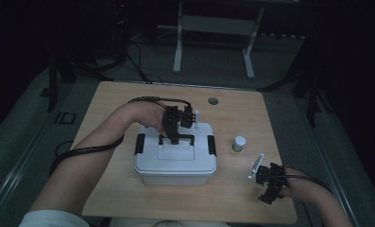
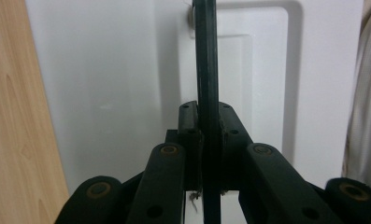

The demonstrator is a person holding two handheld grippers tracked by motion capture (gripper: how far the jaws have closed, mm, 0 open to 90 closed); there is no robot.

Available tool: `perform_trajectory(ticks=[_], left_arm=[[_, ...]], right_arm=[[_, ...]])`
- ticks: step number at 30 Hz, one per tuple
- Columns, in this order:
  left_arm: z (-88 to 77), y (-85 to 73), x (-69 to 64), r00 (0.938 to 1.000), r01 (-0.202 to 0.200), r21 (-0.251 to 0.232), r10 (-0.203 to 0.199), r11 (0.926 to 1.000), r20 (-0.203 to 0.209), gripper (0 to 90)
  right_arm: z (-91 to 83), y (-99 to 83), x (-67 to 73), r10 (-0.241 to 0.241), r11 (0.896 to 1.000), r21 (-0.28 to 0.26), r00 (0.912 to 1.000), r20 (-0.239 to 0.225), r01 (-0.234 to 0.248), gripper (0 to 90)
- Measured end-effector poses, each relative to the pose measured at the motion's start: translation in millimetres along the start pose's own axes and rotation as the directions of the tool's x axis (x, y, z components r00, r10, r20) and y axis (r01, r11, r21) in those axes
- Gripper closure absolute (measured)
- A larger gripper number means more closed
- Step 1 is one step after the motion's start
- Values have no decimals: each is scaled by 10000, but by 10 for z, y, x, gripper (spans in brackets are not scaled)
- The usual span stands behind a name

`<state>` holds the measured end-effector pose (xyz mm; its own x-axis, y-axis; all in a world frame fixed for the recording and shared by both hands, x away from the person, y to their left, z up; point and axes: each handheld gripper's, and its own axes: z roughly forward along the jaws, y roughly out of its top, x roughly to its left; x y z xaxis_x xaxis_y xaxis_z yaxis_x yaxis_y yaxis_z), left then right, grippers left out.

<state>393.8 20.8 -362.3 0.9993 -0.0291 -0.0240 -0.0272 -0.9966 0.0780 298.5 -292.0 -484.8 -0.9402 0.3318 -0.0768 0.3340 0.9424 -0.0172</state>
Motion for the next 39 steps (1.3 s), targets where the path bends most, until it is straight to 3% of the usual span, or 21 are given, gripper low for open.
perform_trajectory(ticks=[13,16,21,33,39], left_arm=[[-165,-6,-41,9998,-173,-199,171,9997,-102,835],[-230,-17,-61,9998,-162,-239,159,9996,-104,835],[-302,-32,-95,9998,-133,-354,127,9993,-160,835],[-450,-207,-160,9997,25,-403,-34,9992,-222,835],[-516,-401,-188,9991,283,-451,-296,9986,-292,835]], right_arm=[[-48,-8,11,8,10000,-71,10000,72,-7,169],[-49,-15,34,-270,9996,72,9996,129,269,131],[-72,-12,42,-276,9996,-23,9996,-10,276,130],[-163,43,67,-367,9993,-110,9992,-161,365,121],[-192,74,87,-320,9995,-30,9984,-471,319,111]])
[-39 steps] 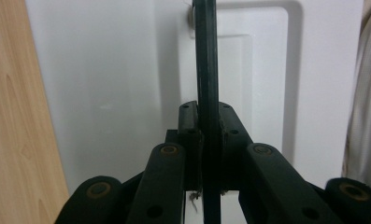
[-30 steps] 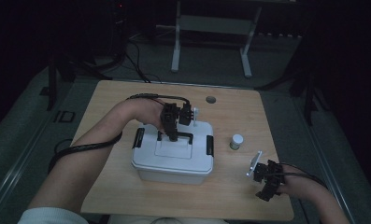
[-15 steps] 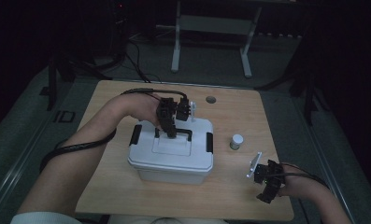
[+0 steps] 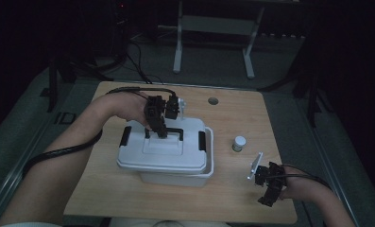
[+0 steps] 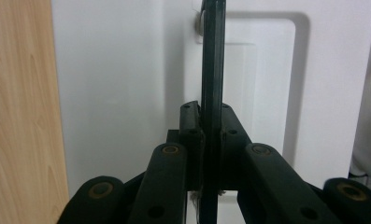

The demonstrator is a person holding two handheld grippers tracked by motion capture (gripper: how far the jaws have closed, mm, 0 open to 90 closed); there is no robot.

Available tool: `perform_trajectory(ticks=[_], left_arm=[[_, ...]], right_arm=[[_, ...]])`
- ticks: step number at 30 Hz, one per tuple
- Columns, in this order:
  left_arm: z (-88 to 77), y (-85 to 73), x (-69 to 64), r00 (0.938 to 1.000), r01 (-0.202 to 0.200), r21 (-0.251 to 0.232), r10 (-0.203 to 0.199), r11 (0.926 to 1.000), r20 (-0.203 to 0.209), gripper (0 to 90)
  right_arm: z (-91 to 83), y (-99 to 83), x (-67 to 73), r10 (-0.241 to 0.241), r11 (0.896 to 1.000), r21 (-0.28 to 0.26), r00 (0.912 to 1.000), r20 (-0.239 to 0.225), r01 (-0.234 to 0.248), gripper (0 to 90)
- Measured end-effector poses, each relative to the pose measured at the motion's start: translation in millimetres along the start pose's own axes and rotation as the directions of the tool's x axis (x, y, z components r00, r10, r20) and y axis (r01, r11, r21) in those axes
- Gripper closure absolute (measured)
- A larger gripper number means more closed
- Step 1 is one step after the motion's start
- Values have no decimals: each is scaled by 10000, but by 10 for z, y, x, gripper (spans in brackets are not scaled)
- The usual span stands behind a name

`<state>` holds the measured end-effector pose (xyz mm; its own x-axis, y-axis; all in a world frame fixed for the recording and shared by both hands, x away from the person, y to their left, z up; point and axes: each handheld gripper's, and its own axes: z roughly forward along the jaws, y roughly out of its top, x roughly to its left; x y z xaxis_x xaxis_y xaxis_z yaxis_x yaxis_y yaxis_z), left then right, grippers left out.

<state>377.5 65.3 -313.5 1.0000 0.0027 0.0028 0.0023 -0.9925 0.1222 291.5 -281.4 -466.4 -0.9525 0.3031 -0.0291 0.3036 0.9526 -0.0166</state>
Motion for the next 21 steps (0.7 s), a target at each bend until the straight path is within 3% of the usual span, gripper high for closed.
perform_trajectory(ticks=[8,14,21], left_arm=[[-75,-194,-29,9998,197,-147,-198,9997,-79,835],[-138,-450,-66,9979,564,-236,-571,9981,-296,835],[-170,-711,-86,9948,972,-404,-983,9944,-270,835]], right_arm=[[-23,16,9,-24,10000,-46,9999,127,24,110],[-33,35,8,-68,10000,-40,10000,-15,67,111],[-49,79,13,-120,9999,29,9999,-43,120,111]])
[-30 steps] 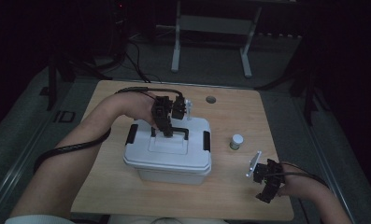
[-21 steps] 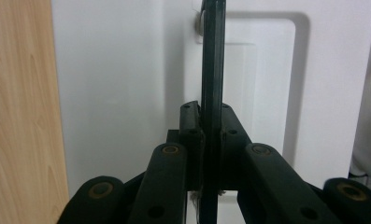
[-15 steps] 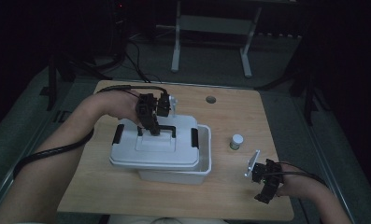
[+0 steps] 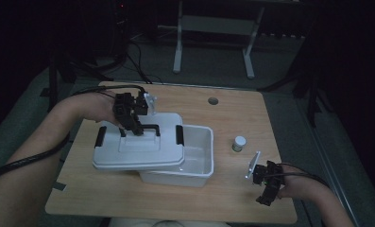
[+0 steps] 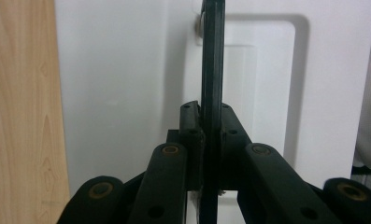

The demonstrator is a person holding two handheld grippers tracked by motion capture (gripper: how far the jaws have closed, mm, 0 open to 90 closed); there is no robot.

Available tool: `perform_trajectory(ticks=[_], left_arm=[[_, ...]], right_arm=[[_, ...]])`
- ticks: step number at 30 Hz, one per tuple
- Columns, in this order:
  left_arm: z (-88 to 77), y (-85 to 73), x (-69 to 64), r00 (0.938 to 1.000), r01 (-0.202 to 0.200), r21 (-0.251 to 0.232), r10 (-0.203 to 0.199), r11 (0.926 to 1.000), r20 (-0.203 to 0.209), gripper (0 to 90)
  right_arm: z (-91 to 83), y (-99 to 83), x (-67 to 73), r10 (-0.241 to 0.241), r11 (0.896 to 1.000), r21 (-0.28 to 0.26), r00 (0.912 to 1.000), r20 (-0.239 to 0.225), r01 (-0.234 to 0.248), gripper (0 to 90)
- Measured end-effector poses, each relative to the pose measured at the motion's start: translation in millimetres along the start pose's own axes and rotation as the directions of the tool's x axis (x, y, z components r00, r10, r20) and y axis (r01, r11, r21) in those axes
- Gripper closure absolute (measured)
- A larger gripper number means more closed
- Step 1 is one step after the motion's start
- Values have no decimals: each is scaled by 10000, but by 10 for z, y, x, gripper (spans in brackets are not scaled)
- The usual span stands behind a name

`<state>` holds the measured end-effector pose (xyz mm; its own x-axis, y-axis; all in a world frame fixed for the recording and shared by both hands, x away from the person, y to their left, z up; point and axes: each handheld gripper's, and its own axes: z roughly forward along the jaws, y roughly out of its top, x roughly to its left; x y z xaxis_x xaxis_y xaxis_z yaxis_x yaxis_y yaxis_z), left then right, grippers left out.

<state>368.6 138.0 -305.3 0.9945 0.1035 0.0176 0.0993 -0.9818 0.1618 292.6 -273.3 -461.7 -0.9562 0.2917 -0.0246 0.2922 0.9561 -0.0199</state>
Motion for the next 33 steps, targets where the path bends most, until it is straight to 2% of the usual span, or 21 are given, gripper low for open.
perform_trajectory(ticks=[9,15,20,28,29,30,31,33], left_arm=[[-50,-350,-15,9978,659,-131,-660,9977,-103,835],[-105,-617,-31,9933,1131,-307,-1137,9931,-183,835],[-144,-829,-61,9870,1568,-299,-1577,9872,-298,835],[-206,-1134,-111,9758,2111,-538,-2136,9760,-457,835],[-206,-1134,-111,9758,2111,-538,-2136,9760,-457,835],[-222,-1217,-120,9724,2249,-614,-2281,9724,-501,835],[-222,-1217,-120,9724,2249,-614,-2281,9724,-501,835],[-226,-1340,-140,9654,2511,-622,-2546,9659,-556,835]], right_arm=[[11,32,-4,-45,10000,-33,9999,-102,44,111],[5,49,0,-138,9999,11,9999,-31,138,111],[-15,61,-3,-130,9997,-203,9999,13,131,111],[-11,84,-4,-148,9998,-141,9999,12,148,111],[-13,85,-6,-157,9998,-157,9999,23,157,111],[-15,85,-6,-152,9998,-154,9999,26,152,111],[-15,85,-6,-152,9998,-154,9999,26,152,111],[-13,81,-11,-124,9997,-199,9999,-39,123,111]])
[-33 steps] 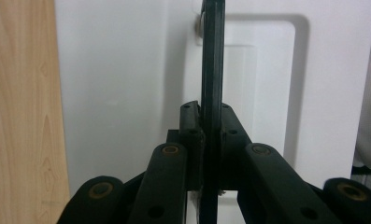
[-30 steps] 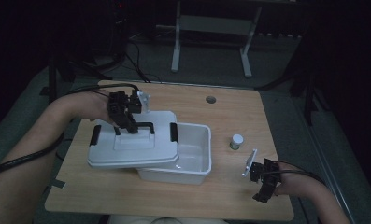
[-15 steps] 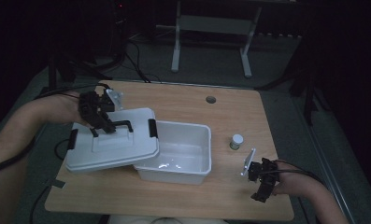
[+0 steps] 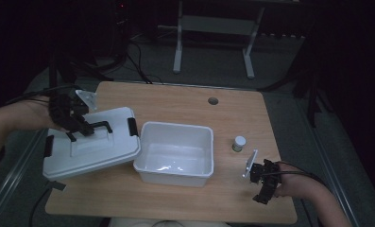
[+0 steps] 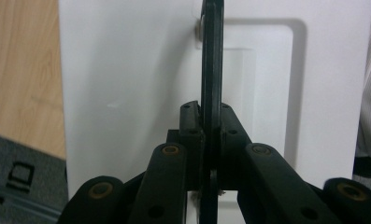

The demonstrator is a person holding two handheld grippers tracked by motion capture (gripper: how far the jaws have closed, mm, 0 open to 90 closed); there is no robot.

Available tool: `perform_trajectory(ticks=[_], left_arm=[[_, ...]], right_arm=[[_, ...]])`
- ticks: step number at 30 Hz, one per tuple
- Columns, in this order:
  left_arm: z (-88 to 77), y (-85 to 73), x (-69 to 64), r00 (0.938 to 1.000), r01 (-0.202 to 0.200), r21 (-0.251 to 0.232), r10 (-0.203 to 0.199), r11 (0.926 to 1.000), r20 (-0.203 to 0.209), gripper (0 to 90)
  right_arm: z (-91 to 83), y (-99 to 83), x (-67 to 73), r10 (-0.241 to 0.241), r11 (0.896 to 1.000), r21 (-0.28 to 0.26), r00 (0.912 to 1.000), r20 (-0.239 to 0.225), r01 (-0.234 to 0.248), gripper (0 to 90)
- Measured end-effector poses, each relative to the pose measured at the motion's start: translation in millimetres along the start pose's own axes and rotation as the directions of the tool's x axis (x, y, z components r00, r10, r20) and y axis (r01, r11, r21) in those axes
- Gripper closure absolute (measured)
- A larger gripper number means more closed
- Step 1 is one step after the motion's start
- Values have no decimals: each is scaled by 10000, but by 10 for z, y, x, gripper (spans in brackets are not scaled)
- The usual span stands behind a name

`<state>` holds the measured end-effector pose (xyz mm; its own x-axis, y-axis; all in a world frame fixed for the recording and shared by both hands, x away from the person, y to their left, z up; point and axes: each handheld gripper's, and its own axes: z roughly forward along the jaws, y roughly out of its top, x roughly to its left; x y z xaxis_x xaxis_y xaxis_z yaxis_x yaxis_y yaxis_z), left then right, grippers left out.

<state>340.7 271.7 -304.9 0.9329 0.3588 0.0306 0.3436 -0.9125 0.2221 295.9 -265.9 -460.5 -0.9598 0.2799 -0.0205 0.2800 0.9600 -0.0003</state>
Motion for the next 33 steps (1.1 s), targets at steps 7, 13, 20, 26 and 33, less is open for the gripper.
perform_trajectory(ticks=[7,13,20,26,33], left_arm=[[63,-214,45,9991,426,120,-426,9990,-51,835],[232,-316,85,9983,568,141,-570,9983,101,835],[480,-424,154,9976,650,-40,-649,9979,235,835],[674,-497,206,9966,713,9,-713,9975,416,835],[979,-550,257,9948,823,55,-825,9966,602,835]], right_arm=[[25,12,-10,-17,10000,3,10000,-44,17,111],[37,29,-10,-91,9999,-53,10000,-31,91,111],[52,9,-8,-36,10000,-52,10000,-47,36,111],[93,8,-10,-38,10000,-79,10000,-89,37,111],[143,14,-23,-62,9999,-122,10000,-14,62,111]])
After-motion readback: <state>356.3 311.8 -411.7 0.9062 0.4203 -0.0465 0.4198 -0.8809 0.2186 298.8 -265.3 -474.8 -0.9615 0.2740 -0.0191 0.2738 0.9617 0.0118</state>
